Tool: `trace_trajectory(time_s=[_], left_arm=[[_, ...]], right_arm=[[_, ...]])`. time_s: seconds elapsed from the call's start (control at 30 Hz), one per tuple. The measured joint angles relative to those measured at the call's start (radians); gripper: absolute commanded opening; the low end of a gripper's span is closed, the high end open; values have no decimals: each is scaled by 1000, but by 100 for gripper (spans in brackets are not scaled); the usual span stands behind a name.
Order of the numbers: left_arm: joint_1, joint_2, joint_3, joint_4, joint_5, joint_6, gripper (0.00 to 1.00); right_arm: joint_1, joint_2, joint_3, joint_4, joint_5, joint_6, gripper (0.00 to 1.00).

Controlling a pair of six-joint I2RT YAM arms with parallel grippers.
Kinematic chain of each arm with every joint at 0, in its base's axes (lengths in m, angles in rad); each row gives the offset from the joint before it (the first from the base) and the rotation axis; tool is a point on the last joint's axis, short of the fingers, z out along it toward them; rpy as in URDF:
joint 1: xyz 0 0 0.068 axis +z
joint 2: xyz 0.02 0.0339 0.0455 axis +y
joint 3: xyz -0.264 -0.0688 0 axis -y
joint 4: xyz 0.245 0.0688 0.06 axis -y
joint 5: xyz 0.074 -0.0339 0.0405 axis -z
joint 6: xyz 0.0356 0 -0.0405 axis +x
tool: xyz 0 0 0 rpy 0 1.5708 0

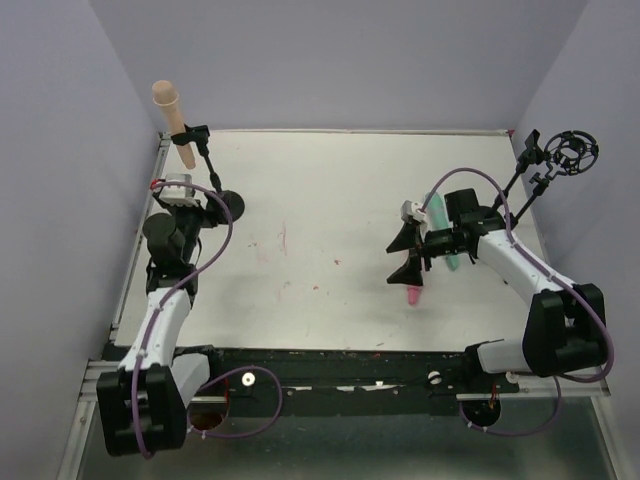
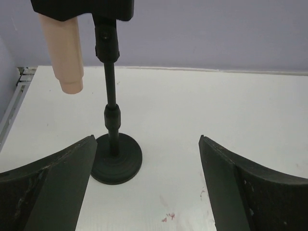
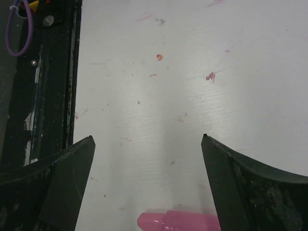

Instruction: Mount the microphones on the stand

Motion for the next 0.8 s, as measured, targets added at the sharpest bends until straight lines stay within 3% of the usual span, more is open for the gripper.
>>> trace_trajectory(time_s=[0.27, 0.57, 0.8], left_arm=[[3, -366, 86, -380, 39, -58, 99], [-50, -559, 101, -648, 201, -132, 99], [-174, -676, -31, -756, 205, -138, 99]], right_arm=[[0, -85, 243, -332, 79, -91, 100], [-6, -319, 403, -436, 306, 156, 100], [-251, -321, 414, -483, 336, 241, 100]])
